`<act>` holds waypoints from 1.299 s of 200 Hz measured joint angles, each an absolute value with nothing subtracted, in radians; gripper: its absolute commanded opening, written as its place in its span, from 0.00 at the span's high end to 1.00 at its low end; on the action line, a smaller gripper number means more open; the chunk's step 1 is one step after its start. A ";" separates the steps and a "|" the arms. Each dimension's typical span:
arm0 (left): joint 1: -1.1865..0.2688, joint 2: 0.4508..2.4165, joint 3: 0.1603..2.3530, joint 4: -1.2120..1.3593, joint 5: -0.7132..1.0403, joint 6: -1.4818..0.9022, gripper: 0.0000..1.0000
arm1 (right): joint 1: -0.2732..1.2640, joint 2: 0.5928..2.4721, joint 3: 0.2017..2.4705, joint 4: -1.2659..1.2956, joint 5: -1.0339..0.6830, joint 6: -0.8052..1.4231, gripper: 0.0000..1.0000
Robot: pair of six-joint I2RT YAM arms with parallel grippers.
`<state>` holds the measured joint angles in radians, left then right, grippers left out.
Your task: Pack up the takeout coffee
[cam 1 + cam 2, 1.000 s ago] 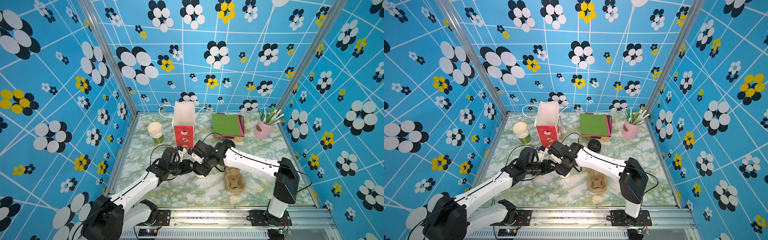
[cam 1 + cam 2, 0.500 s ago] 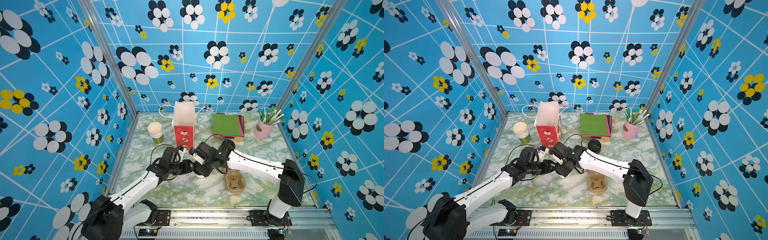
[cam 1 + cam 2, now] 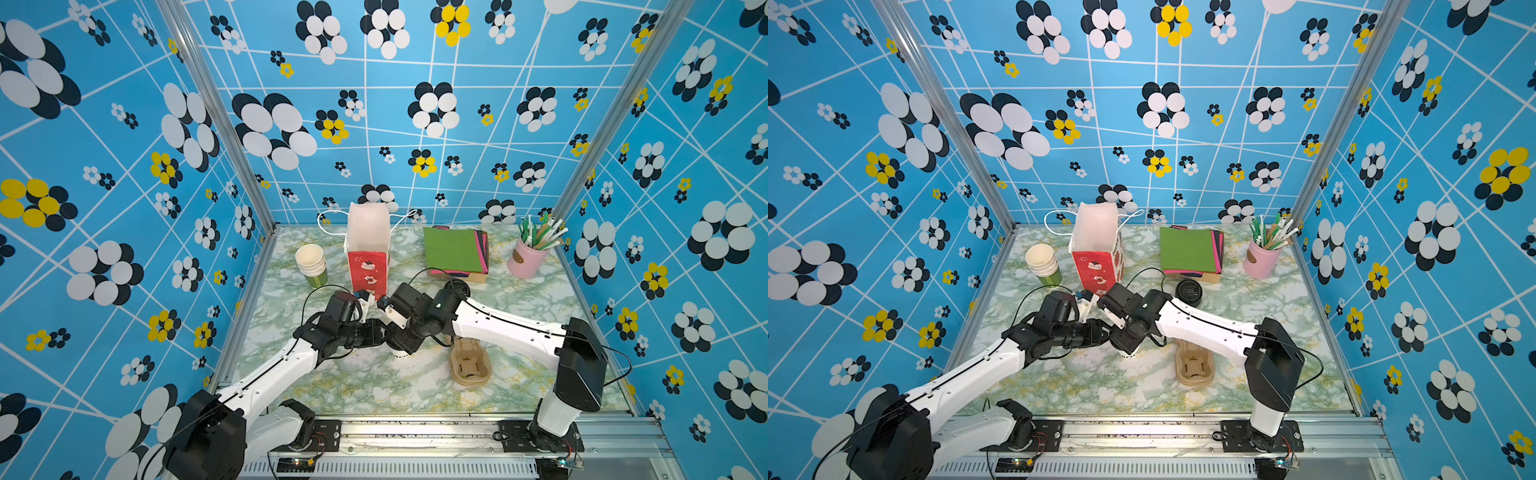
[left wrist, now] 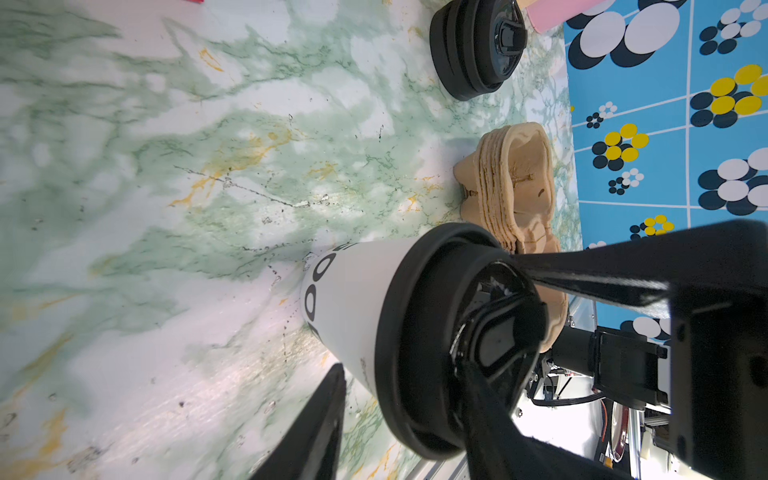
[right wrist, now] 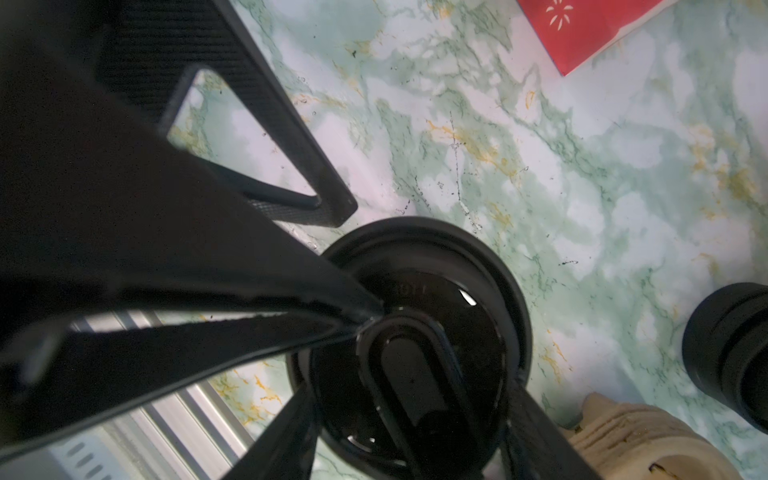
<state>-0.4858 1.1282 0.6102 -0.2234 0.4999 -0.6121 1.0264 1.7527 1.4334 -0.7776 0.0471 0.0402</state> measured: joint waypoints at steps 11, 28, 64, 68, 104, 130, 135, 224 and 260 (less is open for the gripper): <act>-0.487 1.128 0.616 -0.233 0.495 -0.605 0.55 | 1.026 1.753 1.435 -0.777 0.047 0.040 0.36; -0.492 1.128 0.620 -0.241 0.486 -0.598 0.55 | 1.027 1.752 1.434 -0.774 0.047 0.041 0.36; -0.497 1.131 0.626 -0.249 0.479 -0.586 0.56 | 1.027 1.751 1.433 -0.772 0.049 0.041 0.36; -0.498 1.131 0.626 -0.249 0.478 -0.585 0.56 | 1.027 1.751 1.433 -0.772 0.049 0.041 0.36; -0.502 1.137 0.633 -0.258 0.473 -0.575 0.56 | 1.027 1.749 1.433 -0.769 0.055 0.043 0.34; -0.510 1.146 0.644 -0.265 0.464 -0.564 0.56 | 1.028 1.743 1.425 -0.760 0.062 0.046 0.32; -0.511 1.147 0.644 -0.265 0.462 -0.563 0.56 | 1.028 1.742 1.422 -0.758 0.063 0.047 0.32; -0.520 1.147 0.645 -0.266 0.448 -0.556 0.56 | 1.034 1.714 1.384 -0.710 0.088 0.064 0.25; -0.522 1.146 0.644 -0.265 0.445 -0.556 0.56 | 1.034 1.705 1.375 -0.696 0.093 0.067 0.21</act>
<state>-0.5220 1.1458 0.6437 -0.2646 0.4446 -0.5560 1.0344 1.7050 1.3750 -0.6964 0.0925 0.0669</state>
